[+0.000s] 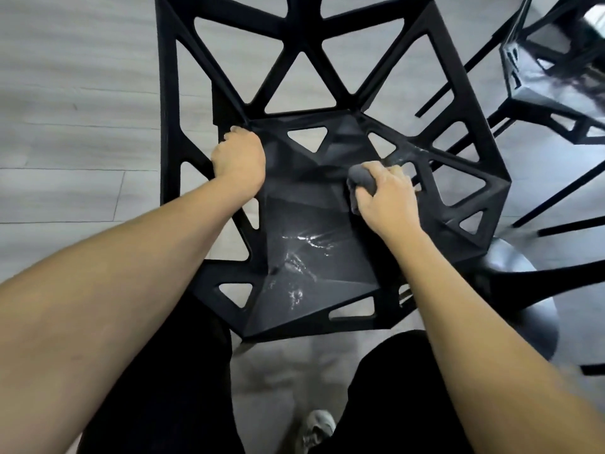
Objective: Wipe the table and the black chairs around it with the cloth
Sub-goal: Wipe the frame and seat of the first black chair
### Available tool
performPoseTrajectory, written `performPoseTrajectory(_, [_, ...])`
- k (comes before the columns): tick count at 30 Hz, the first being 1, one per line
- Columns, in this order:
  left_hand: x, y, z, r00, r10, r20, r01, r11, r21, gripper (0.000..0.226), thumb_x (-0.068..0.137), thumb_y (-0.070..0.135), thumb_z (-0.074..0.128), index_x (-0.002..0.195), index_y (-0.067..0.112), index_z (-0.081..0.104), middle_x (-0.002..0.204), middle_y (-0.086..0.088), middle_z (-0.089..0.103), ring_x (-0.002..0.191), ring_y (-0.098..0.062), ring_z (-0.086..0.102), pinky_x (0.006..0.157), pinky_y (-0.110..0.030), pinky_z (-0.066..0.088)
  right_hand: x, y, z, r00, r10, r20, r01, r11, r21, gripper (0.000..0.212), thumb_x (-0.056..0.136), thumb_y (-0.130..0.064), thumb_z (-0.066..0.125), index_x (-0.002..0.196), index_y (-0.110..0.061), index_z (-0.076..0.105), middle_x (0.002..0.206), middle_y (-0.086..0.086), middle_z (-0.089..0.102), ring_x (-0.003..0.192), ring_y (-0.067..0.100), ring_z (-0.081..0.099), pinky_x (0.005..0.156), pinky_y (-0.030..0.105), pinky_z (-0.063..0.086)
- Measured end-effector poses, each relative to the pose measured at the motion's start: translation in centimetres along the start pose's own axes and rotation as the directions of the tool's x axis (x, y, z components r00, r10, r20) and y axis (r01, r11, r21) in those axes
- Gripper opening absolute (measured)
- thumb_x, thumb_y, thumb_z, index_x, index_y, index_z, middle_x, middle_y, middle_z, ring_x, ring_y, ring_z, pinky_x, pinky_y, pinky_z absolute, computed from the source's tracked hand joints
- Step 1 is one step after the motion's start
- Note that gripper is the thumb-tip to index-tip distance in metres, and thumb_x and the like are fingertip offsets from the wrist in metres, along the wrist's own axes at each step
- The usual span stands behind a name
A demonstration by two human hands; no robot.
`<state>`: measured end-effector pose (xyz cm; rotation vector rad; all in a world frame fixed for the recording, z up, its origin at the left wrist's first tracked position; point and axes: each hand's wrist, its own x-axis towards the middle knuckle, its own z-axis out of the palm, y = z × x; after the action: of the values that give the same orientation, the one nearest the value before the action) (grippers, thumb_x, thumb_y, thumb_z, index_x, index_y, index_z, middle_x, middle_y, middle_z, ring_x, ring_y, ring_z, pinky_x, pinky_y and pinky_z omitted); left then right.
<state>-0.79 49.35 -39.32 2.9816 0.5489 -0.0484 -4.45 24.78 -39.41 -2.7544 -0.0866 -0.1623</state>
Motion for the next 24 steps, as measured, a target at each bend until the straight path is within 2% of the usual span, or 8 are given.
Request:
performPoseTrajectory(5, [0.1, -0.1, -0.2, 0.999, -0.029, 0.016, 0.029, 0.999, -0.013, 0.045, 0.097, -0.006, 0.045, 0.141, -0.013, 0.037, 0.134, -0.025, 0.056, 0.119, -0.044, 0.059, 0.094, -0.047, 0.049, -8.1, -9.3, 2.2, 0.968, -0.219, 0.125, 0.196, 0.965, 0.175, 0.042, 0.084, -0.03, 0.061, 0.125, -0.03, 0.063, 0.11, 0.006, 0.059, 0.096, 0.033, 0.053, 0.088, 0.043, 0.047])
performPoseTrajectory(8, [0.0, -0.3, -0.5, 0.999, -0.021, 0.03, 0.021, 1.0, -0.003, 0.043, 0.096, -0.006, 0.047, 0.138, -0.011, 0.039, 0.134, -0.024, 0.055, 0.121, -0.043, 0.058, 0.095, -0.046, 0.049, -8.8, -8.8, 1.5, 0.935, -0.315, 0.163, 0.278, 0.936, 0.214, 0.045, 0.085, -0.032, 0.061, 0.129, -0.031, 0.061, 0.11, 0.004, 0.058, 0.097, 0.031, 0.054, 0.089, 0.042, 0.047])
performPoseTrajectory(10, [-0.1, -0.3, -0.9, 0.997, 0.012, 0.077, -0.01, 1.0, -0.019, 0.048, 0.096, -0.006, 0.047, 0.141, -0.013, 0.034, 0.137, -0.025, 0.051, 0.123, -0.043, 0.056, 0.097, -0.046, 0.048, -6.2, -5.4, 1.0, 0.948, -0.295, 0.122, 0.278, 0.951, 0.138, 0.045, 0.085, -0.034, 0.058, 0.129, -0.03, 0.06, 0.105, 0.007, 0.06, 0.097, 0.034, 0.056, 0.089, 0.044, 0.047])
performPoseTrajectory(13, [0.2, -0.4, -0.2, 0.997, 0.047, 0.055, -0.047, 0.999, 0.008, 0.056, 0.095, -0.005, 0.049, 0.145, -0.015, 0.025, 0.142, -0.026, 0.045, 0.127, -0.042, 0.053, 0.101, -0.045, 0.045, -1.8, -1.1, 0.7, 0.989, -0.147, 0.031, 0.146, 0.988, 0.053, 0.042, 0.084, -0.034, 0.054, 0.125, -0.028, 0.062, 0.103, 0.013, 0.063, 0.098, 0.039, 0.057, 0.09, 0.045, 0.046])
performPoseTrajectory(16, [0.2, -0.5, 0.1, 0.994, 0.112, 0.005, -0.112, 0.993, 0.047, 0.048, 0.096, -0.006, 0.047, 0.14, -0.016, 0.034, 0.14, -0.027, 0.045, 0.13, -0.04, 0.047, 0.104, -0.046, 0.043, -1.4, -1.2, 1.3, 0.989, -0.145, 0.034, 0.143, 0.988, 0.064, 0.038, 0.085, -0.033, 0.054, 0.122, -0.03, 0.063, 0.107, 0.012, 0.063, 0.102, 0.038, 0.056, 0.093, 0.045, 0.046])
performPoseTrajectory(19, [-0.2, -0.3, -0.4, 0.99, 0.139, -0.009, -0.137, 0.983, 0.12, 0.041, 0.095, -0.007, 0.047, 0.135, -0.013, 0.042, 0.137, -0.027, 0.048, 0.13, -0.04, 0.048, 0.102, -0.046, 0.044, -4.7, -4.6, 1.4, 0.959, -0.257, 0.12, 0.236, 0.958, 0.164, 0.041, 0.082, -0.034, 0.056, 0.123, -0.035, 0.062, 0.106, 0.007, 0.062, 0.104, 0.032, 0.057, 0.092, 0.042, 0.047])
performPoseTrajectory(21, [-0.2, -0.3, -0.8, 0.992, 0.125, 0.0, -0.124, 0.987, 0.103, 0.04, 0.094, -0.007, 0.049, 0.133, -0.011, 0.045, 0.137, -0.026, 0.05, 0.13, -0.039, 0.049, 0.102, -0.046, 0.045, -7.6, -7.5, 1.4, 0.916, -0.359, 0.177, 0.311, 0.917, 0.251, 0.04, 0.084, -0.033, 0.06, 0.124, -0.035, 0.063, 0.104, 0.003, 0.06, 0.102, 0.028, 0.056, 0.09, 0.039, 0.045])
performPoseTrajectory(24, [-0.3, -0.3, -0.9, 0.989, 0.148, 0.001, -0.147, 0.983, 0.106, 0.038, 0.093, -0.007, 0.05, 0.13, -0.01, 0.048, 0.134, -0.025, 0.053, 0.127, -0.039, 0.052, 0.099, -0.046, 0.046, -10.7, -10.1, 0.9, 0.889, -0.419, 0.186, 0.343, 0.876, 0.339, 0.039, 0.086, -0.032, 0.063, 0.125, -0.037, 0.063, 0.101, -0.002, 0.058, 0.101, 0.022, 0.054, 0.088, 0.036, 0.044])
